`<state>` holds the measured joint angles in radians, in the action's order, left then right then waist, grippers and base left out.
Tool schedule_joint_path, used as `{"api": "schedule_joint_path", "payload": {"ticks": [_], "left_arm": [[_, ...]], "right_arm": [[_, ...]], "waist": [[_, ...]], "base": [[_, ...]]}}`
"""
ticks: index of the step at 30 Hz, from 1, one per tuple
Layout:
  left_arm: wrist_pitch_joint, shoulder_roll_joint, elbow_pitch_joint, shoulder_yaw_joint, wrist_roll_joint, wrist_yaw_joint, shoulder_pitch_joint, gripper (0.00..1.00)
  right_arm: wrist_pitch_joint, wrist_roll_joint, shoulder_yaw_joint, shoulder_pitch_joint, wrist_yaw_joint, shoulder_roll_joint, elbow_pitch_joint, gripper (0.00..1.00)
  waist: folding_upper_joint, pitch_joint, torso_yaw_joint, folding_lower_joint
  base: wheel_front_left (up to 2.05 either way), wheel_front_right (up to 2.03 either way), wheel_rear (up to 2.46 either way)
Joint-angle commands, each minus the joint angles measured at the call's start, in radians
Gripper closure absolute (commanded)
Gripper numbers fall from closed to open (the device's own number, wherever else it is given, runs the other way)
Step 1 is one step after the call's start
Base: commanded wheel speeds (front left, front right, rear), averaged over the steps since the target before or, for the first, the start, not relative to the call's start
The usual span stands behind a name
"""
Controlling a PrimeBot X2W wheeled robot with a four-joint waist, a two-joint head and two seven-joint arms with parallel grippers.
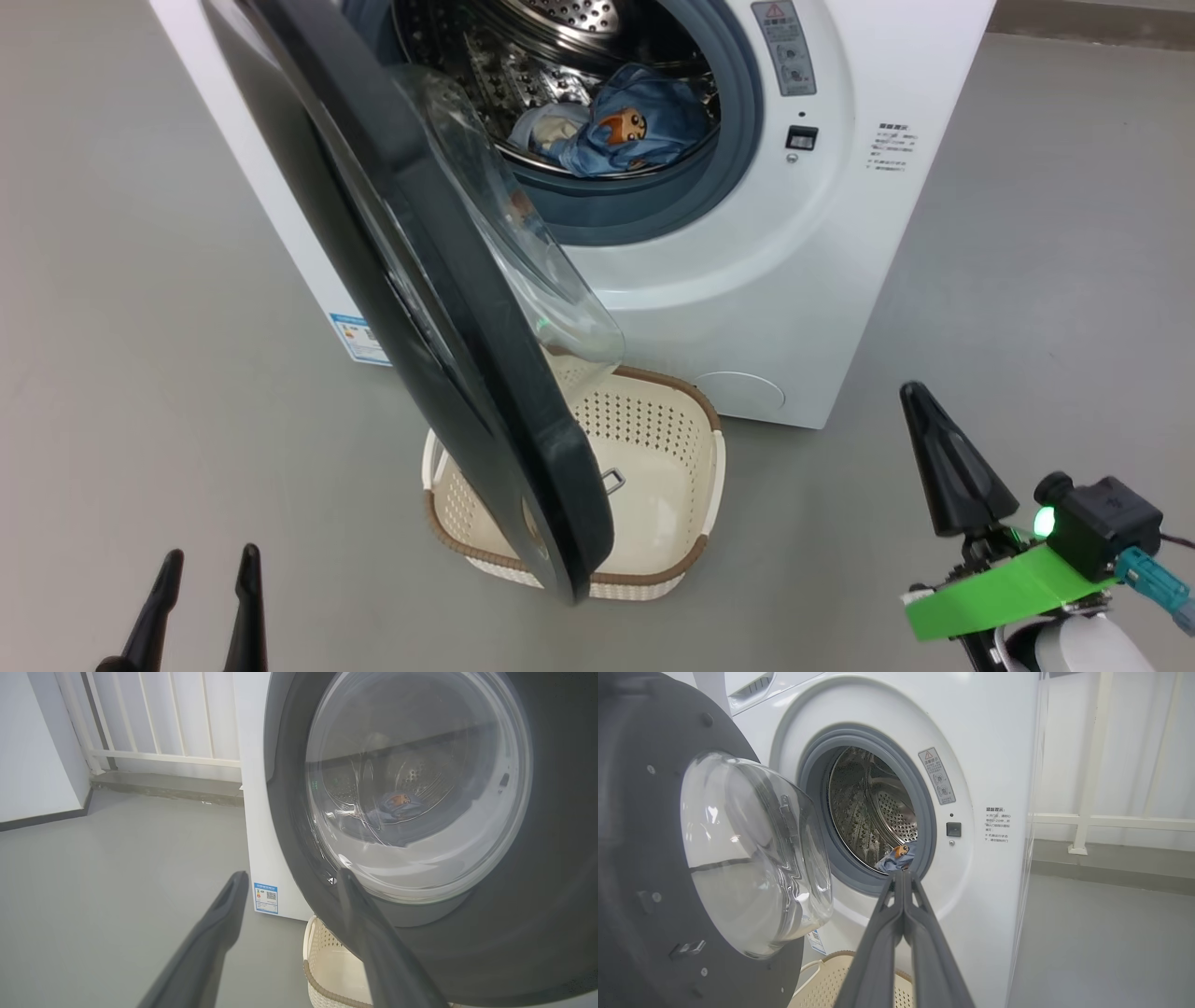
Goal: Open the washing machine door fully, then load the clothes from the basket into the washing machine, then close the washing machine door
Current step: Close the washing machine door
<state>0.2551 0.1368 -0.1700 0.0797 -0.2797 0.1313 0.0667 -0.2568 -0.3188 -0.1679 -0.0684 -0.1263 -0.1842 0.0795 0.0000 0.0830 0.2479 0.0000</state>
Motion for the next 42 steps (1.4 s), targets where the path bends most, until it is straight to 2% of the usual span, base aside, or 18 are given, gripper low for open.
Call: {"api": "schedule_joint_path", "payload": {"ticks": [1,11,23,32,42], "left_arm": [[0.007,0.01,0.024,0.034,0.007,-0.001,-0.014,0.0],[0.007,-0.006,0.036,0.027,0.014,-0.001,-0.016,0.0],[0.007,-0.023,0.044,0.037,0.023,-0.001,-0.005,0.0],[0.007,-0.029,0.04,0.031,0.026,-0.001,-0.006,0.0],[0.007,-0.03,0.033,0.018,0.023,-0.001,-0.009,0.0]], "right_arm": [[-0.005,-0.011,-0.026,-0.04,-0.004,-0.008,-0.035,1.0],[-0.005,-0.018,-0.14,-0.135,-0.004,0.014,-0.18,1.0],[-0.005,-0.029,-0.381,-0.166,-0.004,0.031,-0.307,1.0],[-0.005,-0.053,-0.528,-0.147,-0.004,0.031,-0.276,1.0],[-0.005,-0.092,-0.59,-0.14,-0.004,0.028,-0.169,1.0]], "waist": [[0.0,-0.002,0.006,0.0],[0.0,-0.01,0.039,0.0],[0.0,-0.017,0.062,0.0],[0.0,-0.021,0.066,0.0],[0.0,-0.023,0.078,0.0]], "base": [[0.0,0.0,0.0],[0.0,0.0,0.0],[0.0,0.0,0.0],[0.0,0.0,0.0],[0.0,0.0,0.0]]}}
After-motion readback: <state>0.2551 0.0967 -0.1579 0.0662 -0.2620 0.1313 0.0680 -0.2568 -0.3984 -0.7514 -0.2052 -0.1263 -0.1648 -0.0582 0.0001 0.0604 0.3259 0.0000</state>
